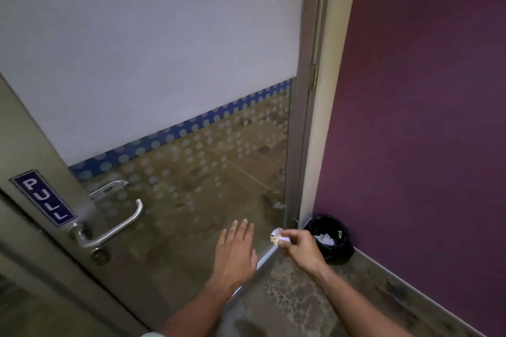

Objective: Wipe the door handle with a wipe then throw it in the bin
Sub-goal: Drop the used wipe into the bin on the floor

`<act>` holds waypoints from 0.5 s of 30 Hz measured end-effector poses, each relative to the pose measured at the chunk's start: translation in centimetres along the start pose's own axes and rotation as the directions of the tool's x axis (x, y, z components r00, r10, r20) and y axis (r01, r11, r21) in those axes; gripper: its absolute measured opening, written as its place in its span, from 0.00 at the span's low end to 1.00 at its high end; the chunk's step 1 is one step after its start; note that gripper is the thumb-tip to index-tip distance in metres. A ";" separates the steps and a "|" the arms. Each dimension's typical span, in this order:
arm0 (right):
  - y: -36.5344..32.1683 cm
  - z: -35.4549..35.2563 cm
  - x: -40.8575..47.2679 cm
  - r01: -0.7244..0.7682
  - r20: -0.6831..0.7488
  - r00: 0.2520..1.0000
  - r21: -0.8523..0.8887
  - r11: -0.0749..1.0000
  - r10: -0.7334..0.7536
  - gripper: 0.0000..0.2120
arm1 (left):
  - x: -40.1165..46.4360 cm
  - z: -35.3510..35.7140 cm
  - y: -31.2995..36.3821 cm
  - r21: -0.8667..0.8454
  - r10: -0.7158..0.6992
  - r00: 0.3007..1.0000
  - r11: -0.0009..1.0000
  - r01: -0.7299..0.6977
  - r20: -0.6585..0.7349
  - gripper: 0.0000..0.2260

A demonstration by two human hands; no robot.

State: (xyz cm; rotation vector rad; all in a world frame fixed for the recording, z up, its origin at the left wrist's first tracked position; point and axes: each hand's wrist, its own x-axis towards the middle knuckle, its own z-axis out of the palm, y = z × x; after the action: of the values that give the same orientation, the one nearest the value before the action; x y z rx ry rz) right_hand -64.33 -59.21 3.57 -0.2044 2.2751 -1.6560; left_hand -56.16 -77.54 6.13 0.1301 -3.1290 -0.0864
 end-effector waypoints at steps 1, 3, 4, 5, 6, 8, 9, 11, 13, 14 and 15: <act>0.5 -1.2 0.2 -0.016 0.011 1.000 0.002 1.000 0.016 0.11 | 0.5 0.2 1.0 -0.004 0.001 1.000 1.000 -0.001 0.009 0.32; 1.5 -3.6 0.6 -0.049 0.013 0.999 -0.001 0.999 0.049 0.12 | 1.7 0.6 3.1 -0.008 0.004 1.000 1.000 -0.004 0.030 0.32; 1.9 -4.6 0.7 -0.061 0.008 0.998 -0.006 0.998 0.061 0.12 | 2.1 0.7 3.8 -0.005 0.005 0.999 1.000 -0.005 0.043 0.33; 2.2 -5.9 0.9 -0.071 0.000 0.997 -0.007 0.997 0.071 0.12 | 2.8 0.9 4.8 0.001 0.008 0.999 1.000 -0.008 0.054 0.33; 2.5 -7.2 1.1 -0.076 -0.007 0.997 -0.004 0.997 0.076 0.12 | 3.4 1.1 5.8 0.008 0.011 0.998 1.000 -0.011 0.062 0.33; 2.8 -9.5 1.5 -0.085 -0.016 0.996 0.008 0.996 0.085 0.12 | 4.5 1.3 7.4 0.020 0.011 0.997 1.000 -0.013 0.075 0.34; 2.9 -10.6 1.6 -0.093 -0.017 0.996 0.012 0.996 0.093 0.12 | 5.0 1.4 8.2 0.023 0.013 0.997 1.000 -0.015 0.078 0.34; 3.1 -12.5 1.9 -0.112 -0.028 0.993 0.027 0.993 0.113 0.12 | 6.1 1.6 9.6 0.029 0.024 0.997 0.999 -0.026 0.079 0.34; 3.4 -14.3 2.1 -0.129 -0.070 0.989 0.033 0.991 0.131 0.13 | 7.4 1.7 10.9 0.036 0.043 0.997 0.998 -0.046 0.071 0.34; 3.5 -15.1 2.3 -0.133 -0.090 0.987 0.026 0.991 0.135 0.13 | 8.0 1.7 11.5 0.036 0.051 0.996 0.998 -0.054 0.070 0.34; 3.6 -15.9 2.4 -0.137 -0.111 0.984 0.015 0.991 0.138 0.12 | 8.7 1.7 12.1 0.034 0.058 0.996 0.998 -0.061 0.072 0.34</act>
State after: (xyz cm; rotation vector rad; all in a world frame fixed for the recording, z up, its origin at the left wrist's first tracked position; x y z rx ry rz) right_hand -71.68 -44.50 4.14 0.0472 2.3059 -1.6425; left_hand -65.83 -66.13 5.12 0.0346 -3.2038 -0.0345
